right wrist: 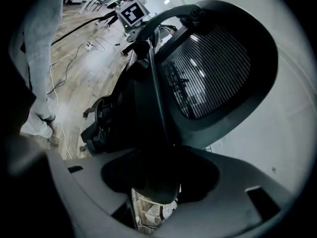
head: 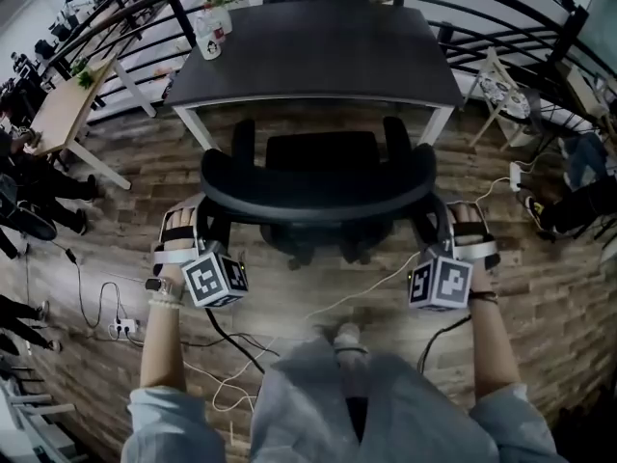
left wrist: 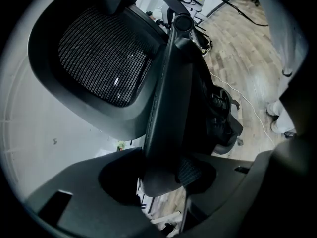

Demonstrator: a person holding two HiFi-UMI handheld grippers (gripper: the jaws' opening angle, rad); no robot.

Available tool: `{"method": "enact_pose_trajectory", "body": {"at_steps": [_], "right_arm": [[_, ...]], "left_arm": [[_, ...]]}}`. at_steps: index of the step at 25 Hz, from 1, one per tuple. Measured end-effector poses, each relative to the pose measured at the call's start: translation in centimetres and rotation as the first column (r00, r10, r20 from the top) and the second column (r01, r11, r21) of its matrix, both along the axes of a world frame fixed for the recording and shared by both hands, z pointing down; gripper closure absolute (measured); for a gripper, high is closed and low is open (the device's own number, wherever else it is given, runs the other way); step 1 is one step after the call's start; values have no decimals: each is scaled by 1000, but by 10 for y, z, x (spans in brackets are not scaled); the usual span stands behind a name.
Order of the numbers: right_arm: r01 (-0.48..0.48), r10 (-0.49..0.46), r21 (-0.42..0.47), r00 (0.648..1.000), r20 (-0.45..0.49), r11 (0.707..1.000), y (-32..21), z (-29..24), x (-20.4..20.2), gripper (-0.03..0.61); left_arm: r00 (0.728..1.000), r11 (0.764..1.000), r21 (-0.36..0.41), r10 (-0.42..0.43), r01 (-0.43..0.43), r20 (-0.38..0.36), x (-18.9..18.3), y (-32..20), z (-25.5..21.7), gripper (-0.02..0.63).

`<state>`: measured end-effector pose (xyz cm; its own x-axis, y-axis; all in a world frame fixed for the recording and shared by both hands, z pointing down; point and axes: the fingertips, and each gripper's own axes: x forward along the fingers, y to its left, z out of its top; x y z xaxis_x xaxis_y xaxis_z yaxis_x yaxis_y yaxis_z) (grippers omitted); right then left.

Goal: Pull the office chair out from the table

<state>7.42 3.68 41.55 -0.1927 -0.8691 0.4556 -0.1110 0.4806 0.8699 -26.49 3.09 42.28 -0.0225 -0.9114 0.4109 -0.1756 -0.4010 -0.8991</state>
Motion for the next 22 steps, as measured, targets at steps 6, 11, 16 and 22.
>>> {"method": "enact_pose_trajectory", "body": {"at_steps": [6,11,16,22], "right_arm": [[-24,24,-3,1000,-12,1000,28,-2,1,377],[-31,31,-10,999,-23,999,30,-6,6,377],[-40,40,5,997,-59,999,29,-7,8,377],[-58,61,41,996,-67,997,25,-11,7,374]], "left_arm": [[1000,1000,10,17,-17,-26,-1,23,1,402],[999,1000,13,28,-28,-40,5,25,-3,400],[999,1000,15,24,-23,-43,6,25,-5,400],[996,999,33,5,-2,-94,6,22,-9,387]]}}
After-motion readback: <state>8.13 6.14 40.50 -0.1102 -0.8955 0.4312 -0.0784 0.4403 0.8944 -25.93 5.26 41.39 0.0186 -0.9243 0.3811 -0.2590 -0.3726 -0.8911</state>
